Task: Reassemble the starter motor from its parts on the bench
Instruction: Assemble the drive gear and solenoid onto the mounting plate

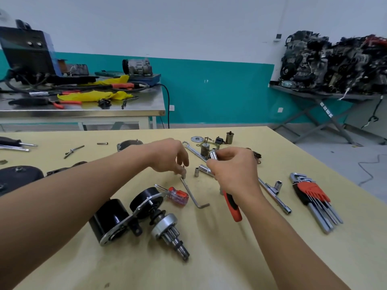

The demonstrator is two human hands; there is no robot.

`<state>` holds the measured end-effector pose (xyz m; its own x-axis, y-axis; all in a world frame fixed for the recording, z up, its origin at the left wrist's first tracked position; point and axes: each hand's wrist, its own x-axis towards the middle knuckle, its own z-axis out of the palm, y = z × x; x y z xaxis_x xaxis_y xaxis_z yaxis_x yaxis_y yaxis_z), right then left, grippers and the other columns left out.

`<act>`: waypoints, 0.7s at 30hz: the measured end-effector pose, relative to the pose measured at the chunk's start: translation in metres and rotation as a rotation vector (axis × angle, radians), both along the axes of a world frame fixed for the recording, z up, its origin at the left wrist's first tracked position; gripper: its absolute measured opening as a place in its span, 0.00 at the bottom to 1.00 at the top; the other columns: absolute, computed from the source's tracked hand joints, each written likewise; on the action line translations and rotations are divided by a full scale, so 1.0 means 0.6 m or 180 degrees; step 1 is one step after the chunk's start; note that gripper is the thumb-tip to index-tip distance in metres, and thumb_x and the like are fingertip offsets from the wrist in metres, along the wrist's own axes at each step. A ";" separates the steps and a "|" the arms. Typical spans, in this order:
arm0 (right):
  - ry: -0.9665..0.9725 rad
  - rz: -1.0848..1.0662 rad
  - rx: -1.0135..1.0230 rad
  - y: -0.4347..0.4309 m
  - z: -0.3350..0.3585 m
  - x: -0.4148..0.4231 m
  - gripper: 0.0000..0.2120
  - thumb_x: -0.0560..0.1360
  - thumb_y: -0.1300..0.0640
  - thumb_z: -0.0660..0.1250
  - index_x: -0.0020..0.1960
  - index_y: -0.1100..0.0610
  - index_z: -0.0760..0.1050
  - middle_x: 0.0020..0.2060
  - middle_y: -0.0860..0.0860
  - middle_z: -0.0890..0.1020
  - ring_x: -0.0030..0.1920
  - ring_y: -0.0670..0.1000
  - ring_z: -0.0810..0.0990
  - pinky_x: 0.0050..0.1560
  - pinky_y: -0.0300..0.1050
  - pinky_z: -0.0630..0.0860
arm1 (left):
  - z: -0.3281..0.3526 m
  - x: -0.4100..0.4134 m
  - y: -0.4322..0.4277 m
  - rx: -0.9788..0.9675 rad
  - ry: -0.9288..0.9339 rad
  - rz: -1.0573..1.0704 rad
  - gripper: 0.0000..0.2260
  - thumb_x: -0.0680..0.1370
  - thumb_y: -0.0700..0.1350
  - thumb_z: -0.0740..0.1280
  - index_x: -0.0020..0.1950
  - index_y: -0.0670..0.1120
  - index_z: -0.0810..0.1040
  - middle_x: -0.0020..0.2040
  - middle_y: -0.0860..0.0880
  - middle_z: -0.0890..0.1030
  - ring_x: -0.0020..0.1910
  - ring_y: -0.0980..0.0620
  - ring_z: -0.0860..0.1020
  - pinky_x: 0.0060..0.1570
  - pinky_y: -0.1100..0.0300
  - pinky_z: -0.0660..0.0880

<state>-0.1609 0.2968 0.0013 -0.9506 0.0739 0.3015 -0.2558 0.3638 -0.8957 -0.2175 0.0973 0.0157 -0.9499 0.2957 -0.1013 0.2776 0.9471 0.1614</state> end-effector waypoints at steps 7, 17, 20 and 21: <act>-0.0419 0.0208 -0.0500 0.002 0.004 0.002 0.11 0.73 0.60 0.75 0.34 0.48 0.82 0.29 0.48 0.83 0.34 0.51 0.85 0.37 0.49 0.84 | 0.000 0.017 0.004 0.0053 0.0578 -0.0155 0.09 0.77 0.52 0.73 0.56 0.52 0.86 0.46 0.58 0.82 0.44 0.58 0.76 0.36 0.68 0.65; -0.0214 0.0552 -0.1592 -0.021 0.013 0.027 0.10 0.74 0.63 0.74 0.39 0.50 0.82 0.30 0.49 0.84 0.30 0.44 0.80 0.32 0.35 0.77 | 0.016 0.120 0.019 0.4154 0.0400 0.0372 0.10 0.71 0.49 0.73 0.50 0.48 0.88 0.44 0.46 0.87 0.37 0.58 0.78 0.37 0.67 0.74; -0.0058 0.0511 -0.1721 -0.021 0.018 0.033 0.09 0.74 0.62 0.73 0.40 0.49 0.83 0.29 0.48 0.84 0.30 0.43 0.79 0.33 0.35 0.78 | 0.019 0.134 0.021 0.4430 0.0323 0.0449 0.11 0.69 0.48 0.73 0.48 0.47 0.88 0.44 0.44 0.87 0.38 0.55 0.78 0.41 0.62 0.73; -0.0005 0.0509 -0.1728 -0.021 0.019 0.034 0.09 0.74 0.62 0.74 0.40 0.49 0.83 0.29 0.49 0.83 0.30 0.43 0.79 0.33 0.35 0.78 | 0.020 0.138 0.024 0.4461 0.0315 0.0463 0.11 0.69 0.49 0.73 0.48 0.46 0.88 0.44 0.44 0.87 0.38 0.55 0.78 0.41 0.61 0.73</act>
